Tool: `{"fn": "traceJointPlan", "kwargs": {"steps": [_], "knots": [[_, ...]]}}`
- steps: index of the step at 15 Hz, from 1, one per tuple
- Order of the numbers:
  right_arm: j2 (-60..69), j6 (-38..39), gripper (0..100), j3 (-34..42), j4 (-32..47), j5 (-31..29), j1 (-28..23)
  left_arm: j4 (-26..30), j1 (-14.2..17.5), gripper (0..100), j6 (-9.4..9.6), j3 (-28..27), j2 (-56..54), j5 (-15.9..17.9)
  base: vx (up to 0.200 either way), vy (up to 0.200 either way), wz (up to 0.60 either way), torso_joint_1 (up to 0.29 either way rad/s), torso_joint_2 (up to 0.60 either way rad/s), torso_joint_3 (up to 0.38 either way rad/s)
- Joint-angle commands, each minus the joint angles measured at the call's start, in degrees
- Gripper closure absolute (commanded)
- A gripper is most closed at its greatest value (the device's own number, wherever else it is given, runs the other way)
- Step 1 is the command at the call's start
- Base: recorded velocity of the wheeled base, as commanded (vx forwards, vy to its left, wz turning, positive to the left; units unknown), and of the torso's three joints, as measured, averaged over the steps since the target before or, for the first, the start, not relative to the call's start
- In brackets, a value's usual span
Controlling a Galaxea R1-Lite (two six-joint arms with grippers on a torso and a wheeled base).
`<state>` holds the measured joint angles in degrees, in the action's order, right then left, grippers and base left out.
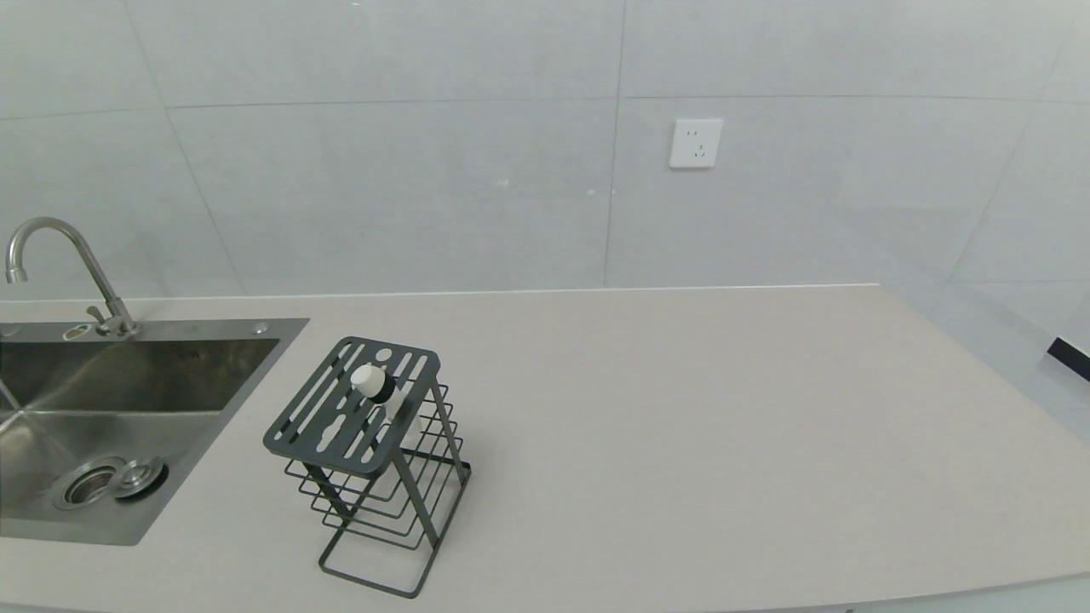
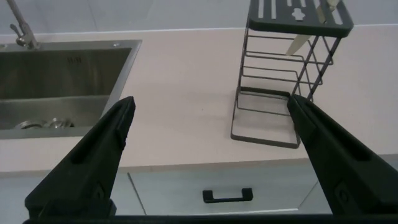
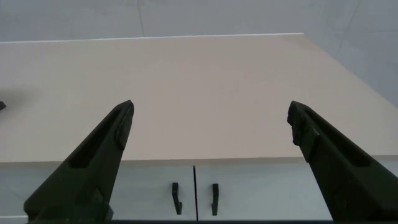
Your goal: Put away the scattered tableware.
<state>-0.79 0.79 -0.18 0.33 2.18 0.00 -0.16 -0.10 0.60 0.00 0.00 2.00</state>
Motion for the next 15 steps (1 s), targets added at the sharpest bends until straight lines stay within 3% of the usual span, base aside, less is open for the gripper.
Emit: {"fn": "traceJointPlan", "kwargs": {"steps": [1, 4, 15], "knots": [[-0.1, 0.0, 0, 0.0, 0.0, 0.0, 0.0, 0.0, 0.0, 0, 0.02, 0.0, 0.1, 0.0, 0.000, 0.000, -0.60, 0.002, 0.01, 0.002], [-0.1, 0.0, 0, 0.0, 0.0, 0.0, 0.0, 0.0, 0.0, 0, 0.02, 0.0, 0.1, 0.0, 0.000, 0.000, -0.60, 0.004, 0.00, 0.004], [-0.1, -0.1, 0, 0.0, 0.0, 0.0, 0.0, 0.0, 0.0, 0, 0.02, 0.0, 0.1, 0.0, 0.000, 0.000, 0.00, 0.000, 0.00, 0.000]]}}
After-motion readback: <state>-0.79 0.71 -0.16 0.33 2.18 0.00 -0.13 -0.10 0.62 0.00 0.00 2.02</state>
